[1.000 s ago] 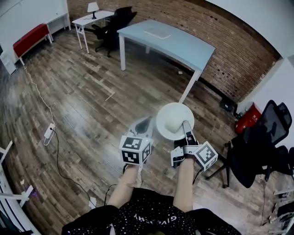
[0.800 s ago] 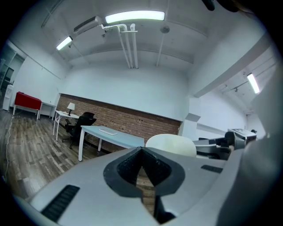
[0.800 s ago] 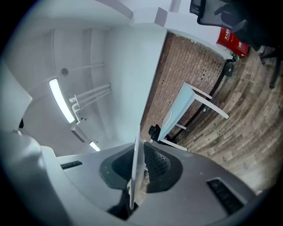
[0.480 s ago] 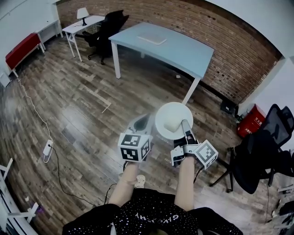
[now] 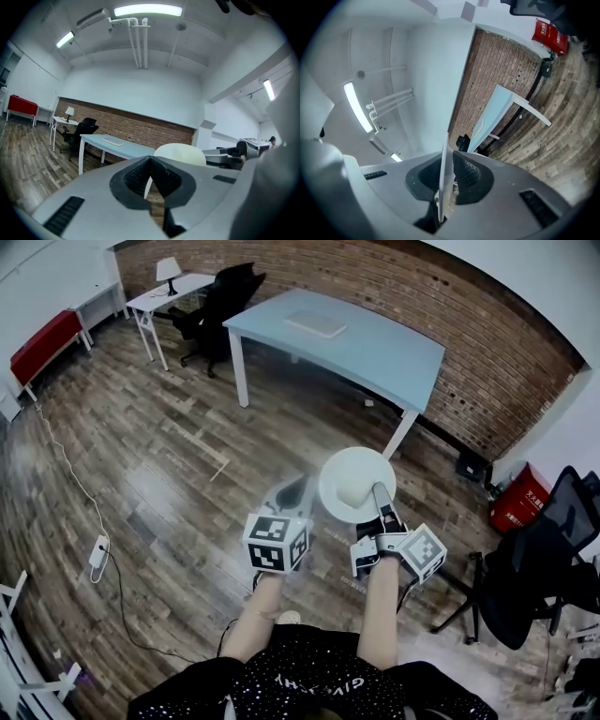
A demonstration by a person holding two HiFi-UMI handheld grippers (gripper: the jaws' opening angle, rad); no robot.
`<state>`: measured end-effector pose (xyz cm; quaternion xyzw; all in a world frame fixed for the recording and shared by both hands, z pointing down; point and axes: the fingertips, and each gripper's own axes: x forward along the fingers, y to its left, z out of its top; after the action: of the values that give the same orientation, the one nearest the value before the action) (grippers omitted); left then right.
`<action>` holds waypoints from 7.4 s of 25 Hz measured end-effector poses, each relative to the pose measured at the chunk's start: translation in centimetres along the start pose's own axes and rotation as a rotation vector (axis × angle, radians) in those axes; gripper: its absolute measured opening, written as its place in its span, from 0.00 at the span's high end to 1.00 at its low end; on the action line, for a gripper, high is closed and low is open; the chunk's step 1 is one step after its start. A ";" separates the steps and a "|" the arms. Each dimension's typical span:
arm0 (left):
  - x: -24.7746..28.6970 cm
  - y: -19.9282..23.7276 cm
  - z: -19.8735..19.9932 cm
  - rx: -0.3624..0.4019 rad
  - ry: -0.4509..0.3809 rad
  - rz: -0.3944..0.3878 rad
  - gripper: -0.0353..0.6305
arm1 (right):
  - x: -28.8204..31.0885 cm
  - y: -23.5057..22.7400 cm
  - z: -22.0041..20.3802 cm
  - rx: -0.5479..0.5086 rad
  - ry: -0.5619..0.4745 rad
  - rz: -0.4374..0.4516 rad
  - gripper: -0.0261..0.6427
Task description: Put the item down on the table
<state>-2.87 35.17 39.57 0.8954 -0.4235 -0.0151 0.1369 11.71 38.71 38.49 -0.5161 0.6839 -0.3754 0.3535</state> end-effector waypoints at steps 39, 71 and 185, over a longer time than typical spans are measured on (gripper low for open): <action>26.8 17.8 4.8 -0.025 0.048 0.202 0.93 | 34.8 -10.8 9.7 0.092 0.137 0.029 0.91; 41.0 24.1 6.8 0.024 0.043 0.233 0.93 | 48.3 -15.1 14.4 0.135 0.166 0.079 0.91; 101.2 69.3 11.2 -0.201 0.366 0.034 0.93 | 117.3 -45.2 15.2 0.100 0.231 -0.436 0.91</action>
<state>8.16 -86.42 55.65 0.8578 -0.4030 0.1081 0.3002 19.32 -85.88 59.82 -0.5869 0.5728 -0.5327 0.2090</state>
